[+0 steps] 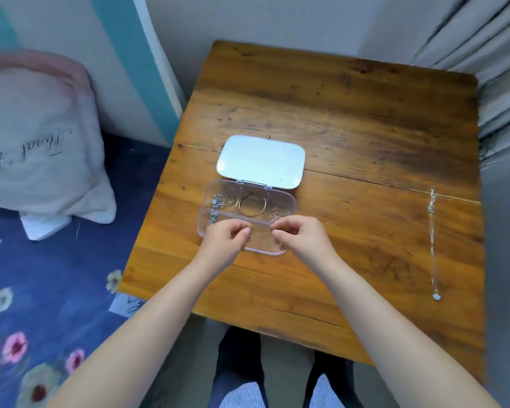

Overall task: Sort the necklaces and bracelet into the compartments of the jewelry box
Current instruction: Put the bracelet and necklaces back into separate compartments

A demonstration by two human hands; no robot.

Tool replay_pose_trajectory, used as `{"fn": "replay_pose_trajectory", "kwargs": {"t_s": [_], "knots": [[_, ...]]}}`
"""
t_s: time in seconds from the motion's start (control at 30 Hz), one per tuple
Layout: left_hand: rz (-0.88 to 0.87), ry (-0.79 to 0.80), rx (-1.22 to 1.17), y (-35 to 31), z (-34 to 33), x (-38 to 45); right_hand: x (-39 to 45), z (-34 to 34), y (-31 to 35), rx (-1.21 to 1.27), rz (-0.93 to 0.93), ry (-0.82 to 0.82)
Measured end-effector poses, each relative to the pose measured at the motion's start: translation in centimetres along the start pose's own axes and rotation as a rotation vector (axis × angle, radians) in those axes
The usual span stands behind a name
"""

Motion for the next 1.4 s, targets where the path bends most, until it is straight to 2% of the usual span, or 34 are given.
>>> {"fn": "replay_pose_trajectory", "kwargs": {"t_s": [0.17,0.33,0.5,0.57,0.6,0.67,0.73,0.83,0.9,1.07,1.13,1.23,1.27,1.33,1.4], "knots": [[0.001,0.111,0.011,2.1,1.0,2.5,1.1,-4.6,0.4,-0.032,-0.092,-0.095],[-0.054,0.234,0.199,3.3,0.5,3.7,1.5,-6.2,0.1,-0.118,-0.143,-0.159],[-0.195,0.013,0.304,4.6,2.0,3.5,1.1,-5.5,-0.4,-0.158,-0.151,-0.192],[-0.283,-0.102,0.37,5.3,2.5,3.1,0.5,-4.7,-0.4,-0.215,-0.101,-0.277],[-0.272,-0.145,0.394,5.6,2.7,3.0,0.3,-4.2,-0.4,-0.261,-0.064,-0.341],[-0.142,-0.149,0.413,6.1,3.0,3.4,0.1,-3.4,-0.7,-0.384,-0.011,-0.457],[-0.013,-0.117,0.335,6.6,3.2,4.1,0.4,-2.7,-1.4,-0.454,-0.068,-0.5],[-0.017,-0.08,0.291,7.1,3.4,4.4,1.2,-2.4,-2.3,-0.389,-0.248,-0.429],[-0.036,-0.085,0.271,7.0,3.5,4.5,1.6,-2.4,-2.4,-0.39,-0.237,-0.392],[-0.049,-0.12,0.269,6.6,3.9,6.5,4.2,-0.6,-1.5,-0.264,-0.237,-0.431],[-0.074,-0.119,0.28,6.7,4.0,6.9,7.0,1.0,-0.9,-0.091,-0.294,-0.459],[-0.087,-0.091,0.284,7.0,4.2,7.0,12.1,2.9,0.1,0.296,-0.412,-0.474],[-0.079,-0.081,0.281,7.1,4.1,7.0,13.4,3.2,0.2,0.333,-0.435,-0.5],[-0.056,-0.066,0.269,7.2,4.2,7.1,14.6,3.4,0.3,0.305,-0.429,-0.546],[-0.021,-0.075,0.228,7.2,4.3,7.0,13.9,3.6,0.8,0.306,-0.331,-0.534]]}}
Point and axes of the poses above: each hand's wrist, its own x-axis towards the middle knuckle, its own z-axis out of the back of the hand, y = z × x, the point moved 1 cm from there along x, towards the middle knuckle, and after that the axes turned 3 degrees about z, right-handed, at the moved point
